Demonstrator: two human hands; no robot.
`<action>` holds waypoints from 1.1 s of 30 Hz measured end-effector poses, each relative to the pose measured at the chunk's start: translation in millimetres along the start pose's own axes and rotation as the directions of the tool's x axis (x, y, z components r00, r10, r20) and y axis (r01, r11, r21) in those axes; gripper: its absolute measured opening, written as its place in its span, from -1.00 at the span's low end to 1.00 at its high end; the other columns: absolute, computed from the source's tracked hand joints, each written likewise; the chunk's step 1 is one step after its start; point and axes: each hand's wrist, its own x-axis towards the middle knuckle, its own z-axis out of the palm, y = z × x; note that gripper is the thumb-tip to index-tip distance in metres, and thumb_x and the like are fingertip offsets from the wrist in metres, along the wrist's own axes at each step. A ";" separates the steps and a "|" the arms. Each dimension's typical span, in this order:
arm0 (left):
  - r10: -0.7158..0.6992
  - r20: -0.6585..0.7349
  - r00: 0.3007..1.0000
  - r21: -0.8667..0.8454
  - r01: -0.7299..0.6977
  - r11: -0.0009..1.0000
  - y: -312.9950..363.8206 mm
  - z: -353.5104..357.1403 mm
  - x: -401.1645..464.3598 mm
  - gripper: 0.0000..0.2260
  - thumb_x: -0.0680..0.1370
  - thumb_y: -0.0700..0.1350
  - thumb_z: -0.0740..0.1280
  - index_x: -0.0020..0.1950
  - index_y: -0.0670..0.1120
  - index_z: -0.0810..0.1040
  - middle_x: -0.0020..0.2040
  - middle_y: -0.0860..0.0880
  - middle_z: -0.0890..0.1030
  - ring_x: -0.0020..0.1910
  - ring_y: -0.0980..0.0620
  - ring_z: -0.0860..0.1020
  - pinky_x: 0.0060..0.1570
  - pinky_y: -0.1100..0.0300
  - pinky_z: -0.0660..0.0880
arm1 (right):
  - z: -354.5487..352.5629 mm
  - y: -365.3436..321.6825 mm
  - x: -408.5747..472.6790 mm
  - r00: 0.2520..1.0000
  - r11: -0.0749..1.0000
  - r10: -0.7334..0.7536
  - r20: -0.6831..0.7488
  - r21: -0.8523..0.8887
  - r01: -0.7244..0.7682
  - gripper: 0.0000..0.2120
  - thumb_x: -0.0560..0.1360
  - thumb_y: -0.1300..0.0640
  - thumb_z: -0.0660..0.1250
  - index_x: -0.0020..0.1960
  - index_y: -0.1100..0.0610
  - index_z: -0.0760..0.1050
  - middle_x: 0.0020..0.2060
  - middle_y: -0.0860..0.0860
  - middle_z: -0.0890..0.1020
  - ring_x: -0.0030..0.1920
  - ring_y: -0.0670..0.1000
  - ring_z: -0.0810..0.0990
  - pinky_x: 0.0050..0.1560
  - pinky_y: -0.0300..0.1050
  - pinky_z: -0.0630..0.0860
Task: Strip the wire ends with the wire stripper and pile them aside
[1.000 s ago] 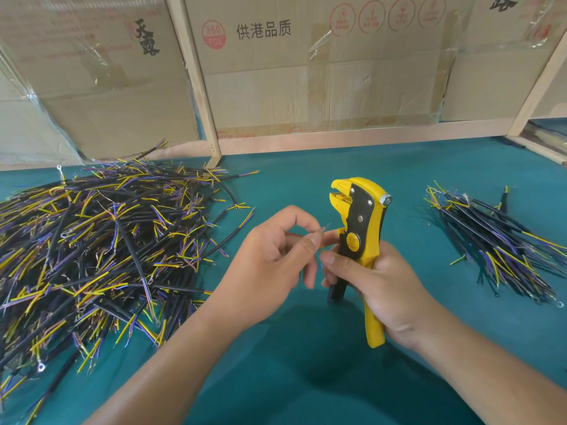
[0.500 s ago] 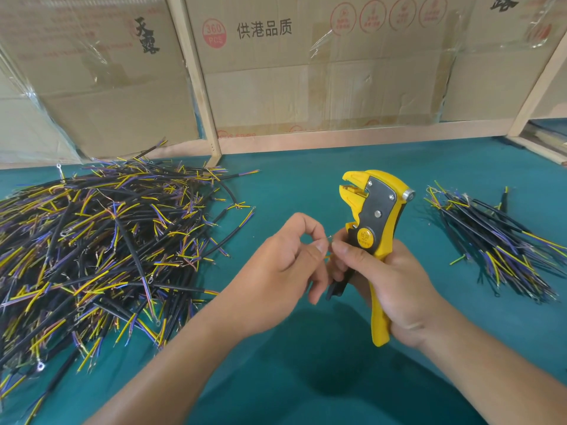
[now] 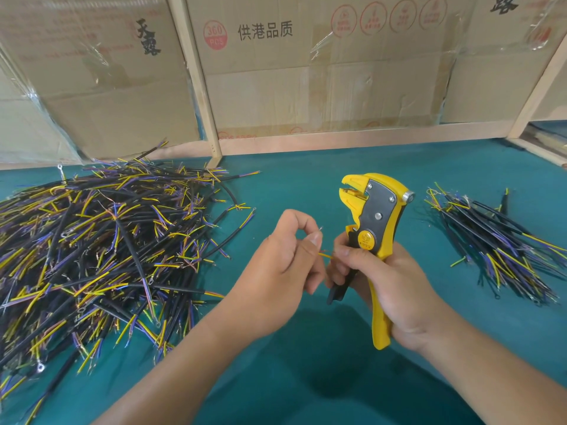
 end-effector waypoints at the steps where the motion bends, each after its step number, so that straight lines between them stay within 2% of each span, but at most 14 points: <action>1: 0.003 -0.013 1.000 0.004 -0.003 1.000 -0.6 0.1 0.3 -0.90 0.63 0.06 0.08 -0.07 0.15 0.30 -0.45 0.05 0.47 -0.50 0.09 0.28 -0.44 0.25 0.27 | 0.0 0.1 0.0 1.000 1.000 -0.002 0.002 -0.003 0.002 -0.84 0.47 0.12 0.32 -0.29 0.05 0.55 -0.38 0.07 0.46 -0.30 0.11 0.48 -0.22 -0.05 0.52; 5: 0.035 -0.051 0.998 0.038 -0.033 0.999 -1.7 0.3 0.7 -0.89 0.65 0.08 0.08 -0.06 0.15 0.30 -0.46 0.06 0.45 -0.45 0.02 0.27 -0.45 0.21 0.26 | 0.9 0.7 0.0 1.000 1.000 -0.010 0.012 0.002 0.010 -0.85 0.48 0.13 0.32 -0.27 0.06 0.55 -0.37 0.07 0.46 -0.30 0.09 0.49 -0.17 -0.02 0.54; 9: 0.025 -0.071 0.997 0.001 -0.025 1.000 -1.8 0.8 1.4 -0.87 0.65 0.09 0.08 -0.06 0.13 0.31 -0.46 0.06 0.44 -0.43 0.00 0.28 -0.42 0.17 0.26 | 1.3 1.2 0.0 1.000 1.000 -0.008 0.016 0.002 0.008 -0.85 0.48 0.13 0.32 -0.27 0.07 0.54 -0.37 0.06 0.46 -0.30 0.09 0.49 -0.16 -0.02 0.54; 13: -0.022 -0.073 0.997 -0.107 0.014 0.994 -1.1 -0.9 2.8 -0.82 0.64 0.10 0.09 -0.05 0.04 0.36 -0.45 0.06 0.42 -0.43 0.03 0.31 -0.42 0.32 0.27 | 1.5 0.2 0.4 1.000 0.999 0.009 0.001 0.035 -0.009 -0.85 0.46 0.14 0.33 -0.29 0.06 0.56 -0.38 0.05 0.47 -0.30 0.10 0.49 -0.19 -0.07 0.55; 16: -0.029 -0.030 0.999 -0.112 0.026 0.993 0.1 -3.4 3.8 -0.87 0.60 0.02 0.17 -0.08 0.02 0.44 -0.46 0.05 0.42 -0.46 0.07 0.30 -0.44 0.34 0.26 | 1.6 0.7 0.8 1.000 0.999 0.018 -0.013 0.037 -0.018 -0.85 0.45 0.14 0.33 -0.29 0.03 0.58 -0.39 0.05 0.49 -0.31 0.09 0.50 -0.16 0.01 0.55; 18: 0.017 0.007 1.000 -0.087 -0.017 0.996 2.3 -3.4 3.3 -0.93 0.58 -0.11 0.25 -0.10 0.00 0.47 -0.46 0.14 0.46 -0.48 0.14 0.34 -0.44 0.35 0.28 | 1.8 1.0 1.0 1.000 0.999 0.019 -0.020 0.027 -0.018 -0.85 0.46 0.14 0.33 -0.28 0.04 0.59 -0.39 0.06 0.49 -0.32 0.09 0.50 -0.16 0.03 0.55; 21: 0.074 0.012 0.997 -0.015 -0.074 0.997 3.4 -2.0 1.8 -0.88 0.58 -0.21 0.28 -0.12 -0.03 0.48 -0.45 0.19 0.53 -0.48 0.23 0.38 -0.43 0.41 0.29 | 1.8 0.7 1.0 1.000 1.000 0.020 -0.016 0.023 -0.019 -0.85 0.47 0.13 0.32 -0.27 0.05 0.59 -0.39 0.05 0.49 -0.32 0.07 0.50 -0.17 -0.01 0.57; 23: 0.071 -0.025 0.997 0.000 -0.071 0.998 3.5 -1.6 1.7 -0.88 0.59 -0.19 0.30 -0.13 -0.01 0.49 -0.44 0.14 0.53 -0.49 0.20 0.36 -0.45 0.40 0.27 | 1.9 0.5 0.8 1.000 1.000 0.017 -0.017 0.015 -0.017 -0.84 0.47 0.13 0.32 -0.28 0.05 0.58 -0.39 0.05 0.48 -0.31 0.07 0.50 -0.15 0.01 0.56; 28: 0.018 -0.092 0.996 -0.089 -0.026 0.996 4.4 0.4 0.8 -0.89 0.59 -0.02 0.26 -0.14 0.06 0.44 -0.45 -0.01 0.56 -0.56 0.11 0.27 -0.51 0.34 0.24 | 2.7 -0.5 0.0 1.000 1.000 0.008 -0.016 -0.015 -0.008 -0.83 0.46 0.12 0.32 -0.31 0.04 0.56 -0.38 0.05 0.48 -0.30 0.08 0.50 -0.14 0.03 0.53; 33: -0.019 -0.102 0.995 -0.144 0.004 0.990 5.9 -0.1 1.6 -0.86 0.64 -0.02 0.21 -0.11 0.01 0.39 -0.46 -0.04 0.56 -0.60 0.13 0.25 -0.54 0.34 0.24 | 2.5 -2.2 -0.6 1.000 1.000 0.016 -0.014 -0.007 -0.016 -0.83 0.45 0.13 0.32 -0.32 0.04 0.54 -0.38 0.06 0.47 -0.30 0.08 0.50 -0.18 -0.04 0.53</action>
